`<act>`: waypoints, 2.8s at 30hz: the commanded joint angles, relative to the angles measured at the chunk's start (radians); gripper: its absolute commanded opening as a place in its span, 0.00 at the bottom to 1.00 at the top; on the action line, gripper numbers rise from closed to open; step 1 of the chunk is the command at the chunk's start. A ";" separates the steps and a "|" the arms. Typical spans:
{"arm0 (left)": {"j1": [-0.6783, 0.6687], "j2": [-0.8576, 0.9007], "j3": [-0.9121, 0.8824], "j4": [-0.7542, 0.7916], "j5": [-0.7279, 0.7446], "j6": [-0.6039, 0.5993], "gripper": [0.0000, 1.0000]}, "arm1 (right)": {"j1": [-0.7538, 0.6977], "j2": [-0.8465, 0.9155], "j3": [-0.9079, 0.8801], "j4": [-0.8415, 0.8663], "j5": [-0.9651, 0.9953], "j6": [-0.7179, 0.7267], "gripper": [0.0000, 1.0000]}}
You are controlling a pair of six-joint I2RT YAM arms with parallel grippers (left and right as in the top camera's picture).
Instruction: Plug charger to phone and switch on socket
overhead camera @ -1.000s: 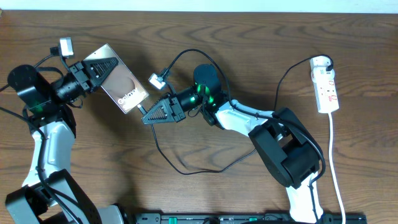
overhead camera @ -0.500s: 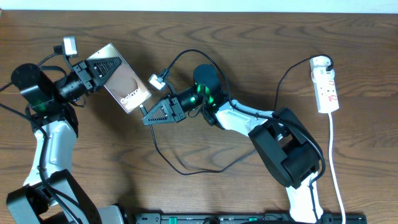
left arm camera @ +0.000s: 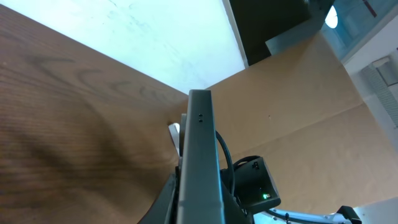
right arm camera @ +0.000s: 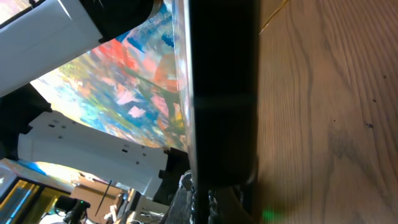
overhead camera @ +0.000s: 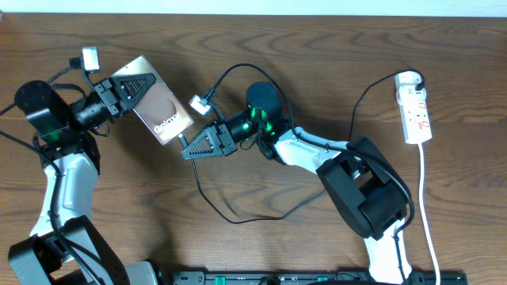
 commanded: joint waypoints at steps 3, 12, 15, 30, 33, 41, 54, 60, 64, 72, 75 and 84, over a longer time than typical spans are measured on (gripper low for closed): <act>-0.020 -0.011 0.003 0.001 0.129 0.017 0.08 | -0.020 -0.015 0.012 0.008 0.105 0.011 0.01; -0.020 -0.011 0.003 0.000 0.129 0.016 0.08 | -0.026 -0.015 0.012 0.008 0.082 0.010 0.01; -0.020 -0.011 0.003 0.000 0.129 0.016 0.08 | -0.030 -0.015 0.012 0.008 0.077 0.010 0.01; -0.021 -0.011 0.002 -0.045 0.129 0.013 0.08 | -0.042 -0.015 0.012 0.015 0.026 0.002 0.01; -0.021 -0.011 0.002 -0.045 0.129 0.025 0.07 | -0.041 -0.015 0.012 0.015 0.027 0.002 0.01; -0.034 -0.011 0.002 -0.045 0.116 0.045 0.08 | -0.035 -0.015 0.012 0.014 0.031 0.002 0.01; -0.051 -0.011 0.002 -0.045 0.082 0.047 0.07 | -0.022 -0.015 0.012 0.014 0.034 0.002 0.01; -0.052 -0.011 0.003 -0.045 0.056 0.047 0.08 | -0.022 -0.015 0.012 0.010 0.030 0.002 0.01; -0.051 -0.011 0.003 -0.045 0.050 0.047 0.08 | -0.022 -0.015 0.012 0.010 0.029 0.002 0.01; -0.051 -0.011 0.003 -0.045 0.048 0.047 0.07 | -0.018 -0.015 0.012 0.010 0.027 0.002 0.01; -0.051 -0.011 0.003 -0.045 0.045 0.047 0.07 | -0.013 -0.015 0.012 0.010 0.027 0.001 0.01; -0.052 -0.011 0.003 -0.045 0.042 0.046 0.08 | -0.010 -0.015 0.012 0.007 0.027 -0.006 0.01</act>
